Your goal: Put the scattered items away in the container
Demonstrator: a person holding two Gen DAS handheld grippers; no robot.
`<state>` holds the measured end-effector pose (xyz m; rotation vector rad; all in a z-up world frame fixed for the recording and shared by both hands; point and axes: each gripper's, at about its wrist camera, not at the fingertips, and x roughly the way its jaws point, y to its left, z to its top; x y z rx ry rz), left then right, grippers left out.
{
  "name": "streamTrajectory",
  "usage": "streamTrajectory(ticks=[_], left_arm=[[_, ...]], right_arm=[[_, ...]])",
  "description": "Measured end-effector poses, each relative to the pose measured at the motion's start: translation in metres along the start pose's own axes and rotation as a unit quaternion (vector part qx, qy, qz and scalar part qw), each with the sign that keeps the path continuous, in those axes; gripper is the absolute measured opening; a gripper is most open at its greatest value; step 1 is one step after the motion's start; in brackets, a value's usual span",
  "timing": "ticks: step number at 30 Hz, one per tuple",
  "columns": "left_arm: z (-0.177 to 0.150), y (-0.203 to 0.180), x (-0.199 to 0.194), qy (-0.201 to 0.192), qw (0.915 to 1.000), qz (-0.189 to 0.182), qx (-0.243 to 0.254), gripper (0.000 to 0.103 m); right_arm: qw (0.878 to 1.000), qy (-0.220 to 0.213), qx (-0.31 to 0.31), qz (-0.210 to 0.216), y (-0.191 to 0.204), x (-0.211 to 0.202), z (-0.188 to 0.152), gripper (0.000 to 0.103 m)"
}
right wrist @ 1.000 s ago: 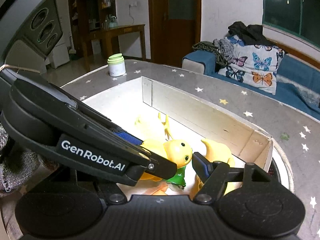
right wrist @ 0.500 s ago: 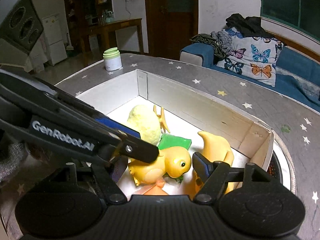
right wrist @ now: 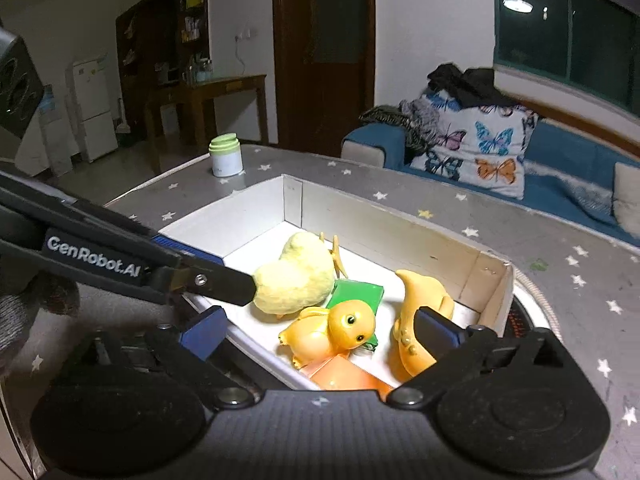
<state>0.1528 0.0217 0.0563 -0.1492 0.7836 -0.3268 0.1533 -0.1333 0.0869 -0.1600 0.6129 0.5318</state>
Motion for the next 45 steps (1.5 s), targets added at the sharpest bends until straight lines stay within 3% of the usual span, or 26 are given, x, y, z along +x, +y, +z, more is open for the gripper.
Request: streamTrajectory(ticks=[8,16,29,45], left_arm=[[-0.034,-0.003,-0.024,-0.023,0.9992,0.030,-0.012,0.036],[-0.061,-0.008,-0.027,-0.028,0.9947,0.098,-0.015,0.036],[-0.088,-0.014,-0.028,-0.037,0.9891,0.142,-0.014,0.036],[-0.098,-0.017,-0.033,-0.053,0.9820,0.181,-0.011,0.036]], right_arm=[[0.999,-0.018,0.031,-0.031,0.014,-0.030,-0.021,0.103],[0.994,-0.004,0.089,-0.063,0.020,-0.041,-0.050,0.103],[0.987,0.031,0.135,-0.086,0.028,-0.037,-0.085,0.103],[0.982,0.039,0.157,-0.096,0.030,-0.036,-0.090,0.103]])
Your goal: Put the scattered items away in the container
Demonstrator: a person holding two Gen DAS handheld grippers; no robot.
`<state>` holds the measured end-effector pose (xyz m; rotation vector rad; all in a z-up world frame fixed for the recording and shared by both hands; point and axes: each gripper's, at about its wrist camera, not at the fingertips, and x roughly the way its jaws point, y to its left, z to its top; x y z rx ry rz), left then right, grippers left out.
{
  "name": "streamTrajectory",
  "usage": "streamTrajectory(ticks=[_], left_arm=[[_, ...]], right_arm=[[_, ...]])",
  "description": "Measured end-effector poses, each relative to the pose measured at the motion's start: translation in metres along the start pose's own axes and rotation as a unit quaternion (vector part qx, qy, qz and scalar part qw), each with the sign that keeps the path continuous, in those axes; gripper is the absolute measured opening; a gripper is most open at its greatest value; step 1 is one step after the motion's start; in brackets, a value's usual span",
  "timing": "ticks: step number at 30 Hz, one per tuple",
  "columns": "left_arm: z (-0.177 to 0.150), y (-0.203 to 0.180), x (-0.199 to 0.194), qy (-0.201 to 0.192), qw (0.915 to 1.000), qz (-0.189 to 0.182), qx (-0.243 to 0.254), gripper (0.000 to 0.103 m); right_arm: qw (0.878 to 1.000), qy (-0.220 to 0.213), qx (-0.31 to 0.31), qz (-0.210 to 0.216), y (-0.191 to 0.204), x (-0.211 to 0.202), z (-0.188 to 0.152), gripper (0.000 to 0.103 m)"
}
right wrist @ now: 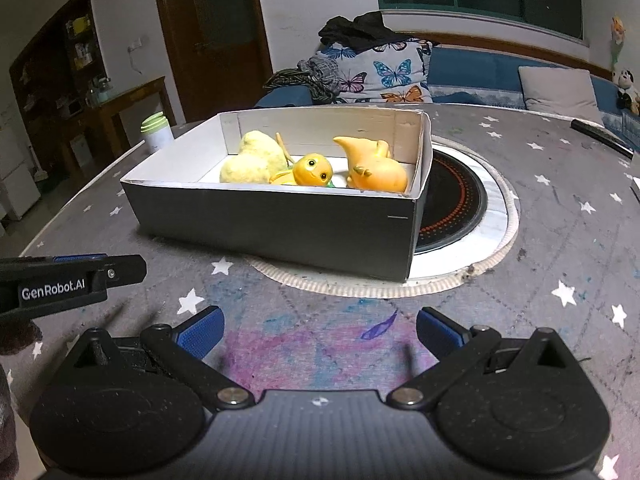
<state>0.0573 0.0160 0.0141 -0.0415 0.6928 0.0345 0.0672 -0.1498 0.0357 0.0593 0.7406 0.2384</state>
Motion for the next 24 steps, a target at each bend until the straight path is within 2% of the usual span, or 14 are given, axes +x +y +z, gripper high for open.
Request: streamTrajectory(ticks=[24], left_arm=[[0.000,-0.004,0.006,0.005,0.9999,0.006,0.007,0.036]], right_arm=[[1.000,0.011,-0.002,0.005,0.006,0.011,0.002,0.103]])
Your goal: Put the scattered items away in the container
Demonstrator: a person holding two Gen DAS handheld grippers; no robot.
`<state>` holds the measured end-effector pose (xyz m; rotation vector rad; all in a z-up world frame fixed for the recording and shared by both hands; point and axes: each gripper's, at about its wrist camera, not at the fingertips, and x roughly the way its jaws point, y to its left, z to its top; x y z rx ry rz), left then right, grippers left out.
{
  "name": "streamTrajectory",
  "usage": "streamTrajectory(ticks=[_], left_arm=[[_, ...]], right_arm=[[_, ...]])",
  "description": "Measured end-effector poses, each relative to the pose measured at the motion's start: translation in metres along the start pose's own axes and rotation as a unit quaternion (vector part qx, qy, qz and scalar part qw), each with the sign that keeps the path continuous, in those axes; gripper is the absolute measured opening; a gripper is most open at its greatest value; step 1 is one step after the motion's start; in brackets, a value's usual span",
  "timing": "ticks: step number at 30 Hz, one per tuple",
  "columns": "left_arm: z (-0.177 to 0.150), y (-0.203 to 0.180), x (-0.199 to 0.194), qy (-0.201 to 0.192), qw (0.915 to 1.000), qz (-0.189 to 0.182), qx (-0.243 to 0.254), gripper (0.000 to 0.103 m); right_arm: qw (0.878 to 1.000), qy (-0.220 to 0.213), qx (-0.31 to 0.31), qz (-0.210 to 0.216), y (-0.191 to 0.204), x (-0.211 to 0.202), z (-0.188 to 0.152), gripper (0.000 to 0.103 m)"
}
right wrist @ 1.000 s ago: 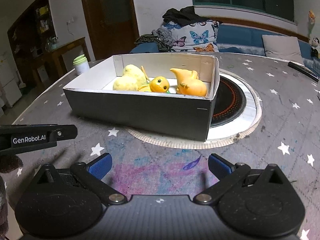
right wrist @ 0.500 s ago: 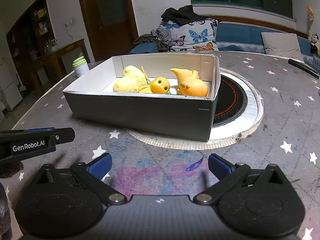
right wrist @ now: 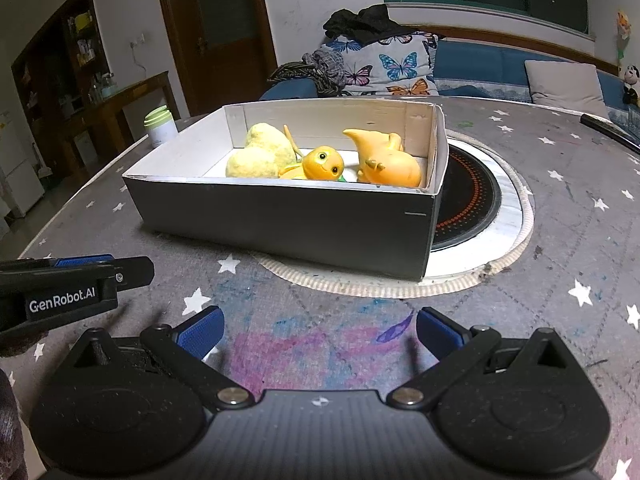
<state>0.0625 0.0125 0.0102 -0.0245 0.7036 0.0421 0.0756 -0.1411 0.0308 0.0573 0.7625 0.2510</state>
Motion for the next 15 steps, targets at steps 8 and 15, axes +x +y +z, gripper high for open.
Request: streamTrajectory(ticks=[8,15], left_arm=[[0.0013,-0.0029,0.0016,-0.001,1.0000,0.000,0.004,0.036],[0.0021,-0.0042,0.0040,-0.001,1.0000,0.002,0.005,0.036]], right_arm=[[1.000,0.003,-0.001,-0.001,-0.0002,0.0027,0.0017,0.103],[1.000,0.002,0.000,-0.004,-0.0012,0.0031,0.0028,0.103]])
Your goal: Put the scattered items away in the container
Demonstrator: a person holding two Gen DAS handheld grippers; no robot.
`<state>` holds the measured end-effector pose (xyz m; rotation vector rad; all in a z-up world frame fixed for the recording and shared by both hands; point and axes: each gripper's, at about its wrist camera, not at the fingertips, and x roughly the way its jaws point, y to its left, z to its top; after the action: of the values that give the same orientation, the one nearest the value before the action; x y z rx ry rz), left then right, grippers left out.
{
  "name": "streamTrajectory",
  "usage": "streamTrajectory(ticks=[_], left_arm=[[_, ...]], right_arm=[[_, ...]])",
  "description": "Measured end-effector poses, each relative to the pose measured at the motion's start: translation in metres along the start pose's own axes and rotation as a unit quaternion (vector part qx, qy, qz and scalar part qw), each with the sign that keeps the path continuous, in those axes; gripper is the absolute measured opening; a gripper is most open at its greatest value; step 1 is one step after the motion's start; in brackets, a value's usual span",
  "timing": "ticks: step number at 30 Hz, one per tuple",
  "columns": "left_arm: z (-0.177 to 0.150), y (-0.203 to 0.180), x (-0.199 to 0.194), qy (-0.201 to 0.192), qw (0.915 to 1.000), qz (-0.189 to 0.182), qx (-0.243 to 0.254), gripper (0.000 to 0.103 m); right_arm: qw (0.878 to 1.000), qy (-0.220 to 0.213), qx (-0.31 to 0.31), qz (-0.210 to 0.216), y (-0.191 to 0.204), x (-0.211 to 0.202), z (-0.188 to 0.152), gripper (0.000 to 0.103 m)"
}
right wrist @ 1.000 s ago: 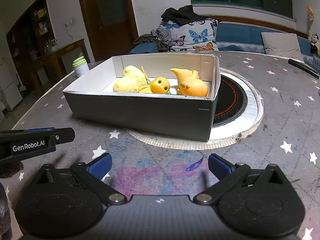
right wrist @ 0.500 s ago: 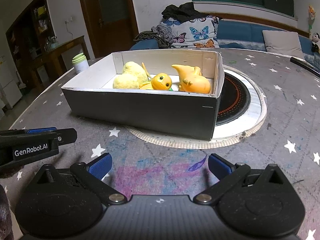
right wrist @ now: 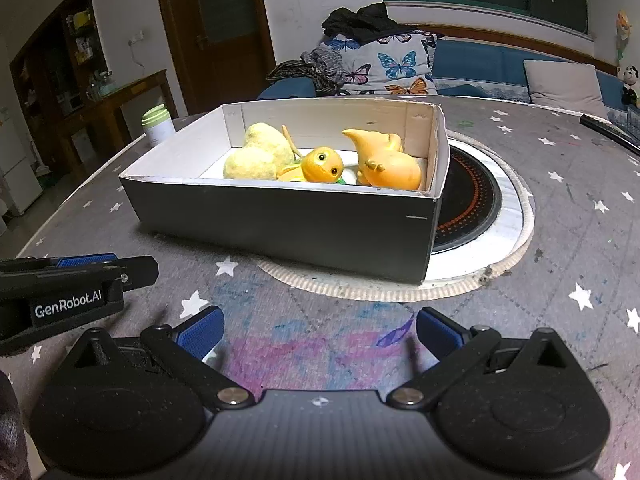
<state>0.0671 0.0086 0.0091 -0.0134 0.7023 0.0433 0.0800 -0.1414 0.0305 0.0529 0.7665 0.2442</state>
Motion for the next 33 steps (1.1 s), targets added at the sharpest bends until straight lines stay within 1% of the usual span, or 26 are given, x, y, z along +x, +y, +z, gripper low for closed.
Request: streamTrajectory(ticks=[33], left_arm=[[0.007,-0.006,0.016,0.006,1.0000,-0.004,0.007,0.036]], right_arm=[[1.000,0.010,0.006,-0.001,-0.003,0.014,0.007,0.103]])
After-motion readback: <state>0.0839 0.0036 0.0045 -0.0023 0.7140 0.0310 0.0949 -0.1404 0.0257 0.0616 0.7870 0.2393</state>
